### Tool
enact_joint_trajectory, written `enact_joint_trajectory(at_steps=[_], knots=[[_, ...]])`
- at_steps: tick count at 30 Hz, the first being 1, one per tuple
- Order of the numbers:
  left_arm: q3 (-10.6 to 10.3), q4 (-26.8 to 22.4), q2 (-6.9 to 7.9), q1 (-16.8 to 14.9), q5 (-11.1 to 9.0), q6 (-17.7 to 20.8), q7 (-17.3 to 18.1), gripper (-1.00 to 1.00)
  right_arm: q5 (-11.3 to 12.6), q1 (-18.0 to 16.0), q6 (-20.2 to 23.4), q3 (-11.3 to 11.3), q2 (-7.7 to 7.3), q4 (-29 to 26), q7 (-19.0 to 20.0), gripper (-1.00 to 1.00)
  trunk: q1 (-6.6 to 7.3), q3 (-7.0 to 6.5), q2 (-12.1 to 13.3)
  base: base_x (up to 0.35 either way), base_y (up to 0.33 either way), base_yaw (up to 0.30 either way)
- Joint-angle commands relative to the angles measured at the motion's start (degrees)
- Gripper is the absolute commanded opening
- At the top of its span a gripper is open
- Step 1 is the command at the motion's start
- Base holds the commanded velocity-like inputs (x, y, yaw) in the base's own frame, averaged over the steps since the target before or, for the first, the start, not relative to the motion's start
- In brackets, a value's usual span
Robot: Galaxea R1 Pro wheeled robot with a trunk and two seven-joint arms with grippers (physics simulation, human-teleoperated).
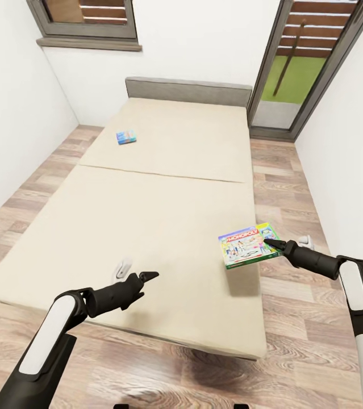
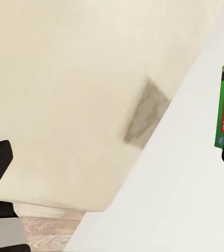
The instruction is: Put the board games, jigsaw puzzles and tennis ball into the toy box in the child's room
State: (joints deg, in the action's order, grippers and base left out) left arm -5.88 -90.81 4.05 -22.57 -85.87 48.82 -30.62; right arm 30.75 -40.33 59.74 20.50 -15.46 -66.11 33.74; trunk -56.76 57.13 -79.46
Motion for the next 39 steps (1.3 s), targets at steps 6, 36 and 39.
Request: enact_joint_trajectory(at_steps=[6,36,39], knots=[[-0.09,0.51,0.01,-0.03,-0.11,-0.16,0.30,1.00,-0.36,-0.07,0.26,0.21,0.04,0.01,0.00,-1.00,1.32,-1.05,2.40,0.000,0.000,0.000],[-0.01,1.40,0.58,1.46,0.26,-1.55,2.70,1.00,3.25,0.66,0.26,-0.27,0.35,-5.71,-5.51,-1.00,7.91,-6.55,14.43,0.000,0.000,0.000],[0.04,1.95,0.62,1.54,0.26,-1.57,3.28,1.00,3.38,0.73,0.26,-0.36,0.38,-6.21,-4.78,-1.00,8.57,-7.26,15.64,0.000,0.000,0.000]])
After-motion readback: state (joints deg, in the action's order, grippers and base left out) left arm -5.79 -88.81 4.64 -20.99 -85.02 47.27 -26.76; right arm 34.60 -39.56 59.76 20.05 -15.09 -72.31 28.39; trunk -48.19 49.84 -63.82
